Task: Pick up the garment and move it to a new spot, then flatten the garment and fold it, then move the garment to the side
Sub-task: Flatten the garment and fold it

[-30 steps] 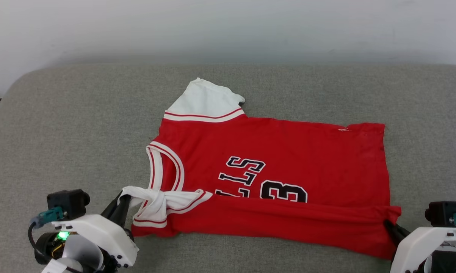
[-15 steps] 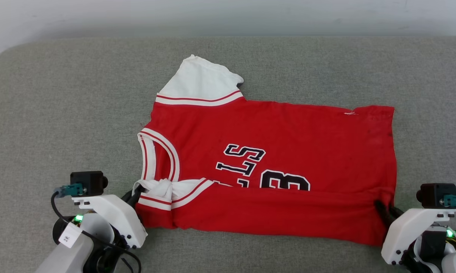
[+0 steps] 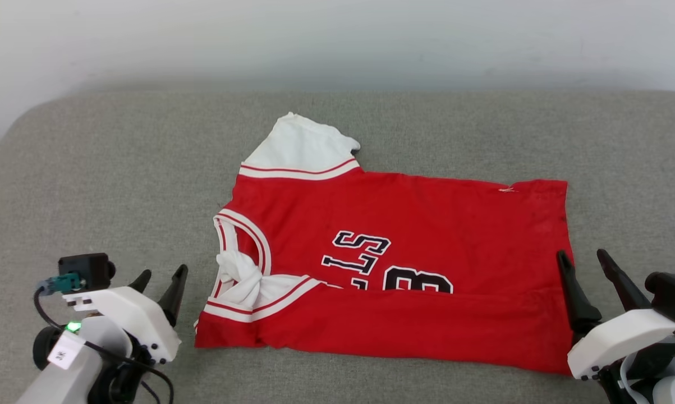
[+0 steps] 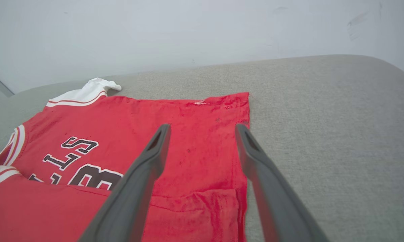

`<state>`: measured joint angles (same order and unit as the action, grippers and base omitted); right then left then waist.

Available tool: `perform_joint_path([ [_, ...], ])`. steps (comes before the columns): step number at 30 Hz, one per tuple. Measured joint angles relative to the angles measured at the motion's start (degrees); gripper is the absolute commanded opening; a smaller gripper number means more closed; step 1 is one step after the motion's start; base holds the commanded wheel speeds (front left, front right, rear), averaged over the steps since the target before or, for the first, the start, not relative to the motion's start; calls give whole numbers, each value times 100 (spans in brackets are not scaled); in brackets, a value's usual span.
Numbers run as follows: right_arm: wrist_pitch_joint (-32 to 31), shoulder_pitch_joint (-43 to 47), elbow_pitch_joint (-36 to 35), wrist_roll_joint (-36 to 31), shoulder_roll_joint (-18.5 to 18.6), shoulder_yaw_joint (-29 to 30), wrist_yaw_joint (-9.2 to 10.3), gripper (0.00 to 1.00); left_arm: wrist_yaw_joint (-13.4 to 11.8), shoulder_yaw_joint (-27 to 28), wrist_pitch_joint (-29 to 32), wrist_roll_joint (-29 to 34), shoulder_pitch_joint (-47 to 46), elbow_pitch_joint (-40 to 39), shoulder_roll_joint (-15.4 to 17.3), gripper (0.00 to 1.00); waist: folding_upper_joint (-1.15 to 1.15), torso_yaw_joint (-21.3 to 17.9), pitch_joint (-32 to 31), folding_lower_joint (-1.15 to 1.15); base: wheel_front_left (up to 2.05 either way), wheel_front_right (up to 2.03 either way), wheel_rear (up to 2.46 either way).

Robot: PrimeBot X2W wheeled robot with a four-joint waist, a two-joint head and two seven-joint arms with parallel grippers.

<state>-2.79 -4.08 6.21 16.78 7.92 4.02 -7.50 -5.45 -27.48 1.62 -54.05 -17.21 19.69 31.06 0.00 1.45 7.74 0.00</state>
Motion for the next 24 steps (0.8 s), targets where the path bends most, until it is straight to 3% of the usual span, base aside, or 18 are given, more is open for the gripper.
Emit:
perform_joint_path([
  [5, 14, 241, -337, -191, -115, 8, 0, 100, -164, 25, 665, -188, 224, -563, 403, 100, 0, -45, -227, 0, 0, 0, 0],
  [10, -92, 439, -720, -244, -243, 56, 0, 100, -372, -91, 1870, -582, 418, -1464, 855, 100, 0, -116, -296, -1, 0, 0, 0],
  [11, -144, 480, -898, -265, -298, 58, 0, 100, -579, -131, 2486, -850, 473, -1871, 1009, 100, 0, -161, -229, -1, 0, 0, 0],
  [17, -229, 456, -1055, -266, -382, 33, 0, 100, -921, -165, 3088, -1120, 510, -2092, 1104, 100, 0, -307, 29, -1, 0, 0, 0],
  [24, -234, 316, -1060, -220, -433, 66, 0, 100, -895, -229, 3255, -1224, 293, -1579, 901, 100, 0, -489, 421, 0, 0, 0, 0],
])
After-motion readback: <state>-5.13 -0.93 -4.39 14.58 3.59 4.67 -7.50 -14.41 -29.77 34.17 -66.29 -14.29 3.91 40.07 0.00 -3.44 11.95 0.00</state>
